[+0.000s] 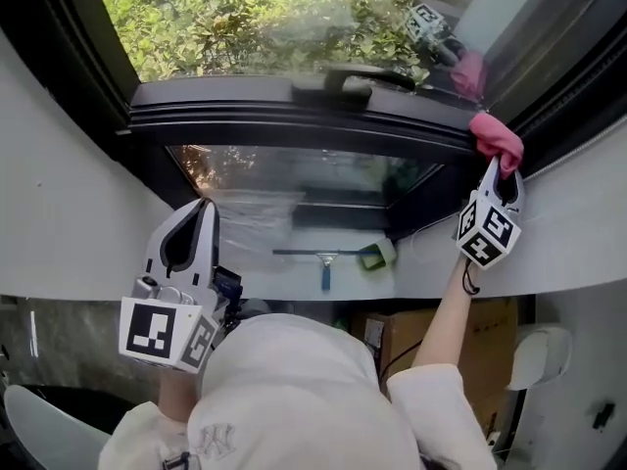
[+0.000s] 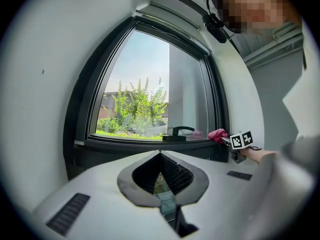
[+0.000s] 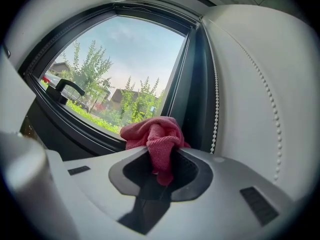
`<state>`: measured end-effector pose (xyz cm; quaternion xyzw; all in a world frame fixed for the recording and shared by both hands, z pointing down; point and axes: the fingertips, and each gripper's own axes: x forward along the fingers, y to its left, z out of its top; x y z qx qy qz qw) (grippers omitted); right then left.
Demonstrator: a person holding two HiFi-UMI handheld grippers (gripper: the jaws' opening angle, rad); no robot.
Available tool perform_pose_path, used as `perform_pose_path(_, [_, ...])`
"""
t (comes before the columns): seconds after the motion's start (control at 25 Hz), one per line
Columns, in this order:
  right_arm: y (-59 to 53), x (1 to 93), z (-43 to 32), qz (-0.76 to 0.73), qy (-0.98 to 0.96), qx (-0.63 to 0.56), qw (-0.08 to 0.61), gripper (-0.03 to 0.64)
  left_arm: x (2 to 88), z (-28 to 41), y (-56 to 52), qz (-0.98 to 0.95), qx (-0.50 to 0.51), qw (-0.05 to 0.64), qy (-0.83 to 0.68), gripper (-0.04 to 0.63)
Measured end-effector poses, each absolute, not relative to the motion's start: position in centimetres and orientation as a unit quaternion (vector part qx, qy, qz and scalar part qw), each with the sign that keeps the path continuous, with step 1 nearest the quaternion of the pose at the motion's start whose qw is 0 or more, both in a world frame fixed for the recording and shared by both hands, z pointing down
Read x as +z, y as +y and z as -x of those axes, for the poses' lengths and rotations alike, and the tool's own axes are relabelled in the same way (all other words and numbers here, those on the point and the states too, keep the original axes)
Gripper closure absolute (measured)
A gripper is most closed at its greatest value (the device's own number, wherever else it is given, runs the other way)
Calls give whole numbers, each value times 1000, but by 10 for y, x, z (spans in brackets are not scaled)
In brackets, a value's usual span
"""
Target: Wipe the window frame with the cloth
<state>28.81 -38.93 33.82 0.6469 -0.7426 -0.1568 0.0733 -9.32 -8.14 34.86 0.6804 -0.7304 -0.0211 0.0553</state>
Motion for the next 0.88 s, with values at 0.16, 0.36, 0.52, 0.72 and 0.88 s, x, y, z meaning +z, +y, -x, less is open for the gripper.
perform_pose_path(0.16, [-389, 340, -285, -657, -732, -165, 72, 529, 354, 96, -78, -678, -22, 63, -732, 588])
perform_pose_path(0.36, [-389, 340, -285, -663, -725, -172, 73, 529, 355, 93, -77, -683, -21, 67, -727, 588])
perform_pose_path(0.52, [-389, 341, -283, -657, -730, -167, 81, 529, 353, 95, -78, -688, -21, 63, -722, 588])
perform_pose_path(0.72, [-373, 316, -276, -635, -754, -160, 54, 528, 346, 95, -80, -691, -20, 59, -720, 588])
perform_pose_path(0.88, [-376, 290, -244, -600, -772, -201, 60, 528, 345, 94, -84, -693, -22, 58, -718, 588])
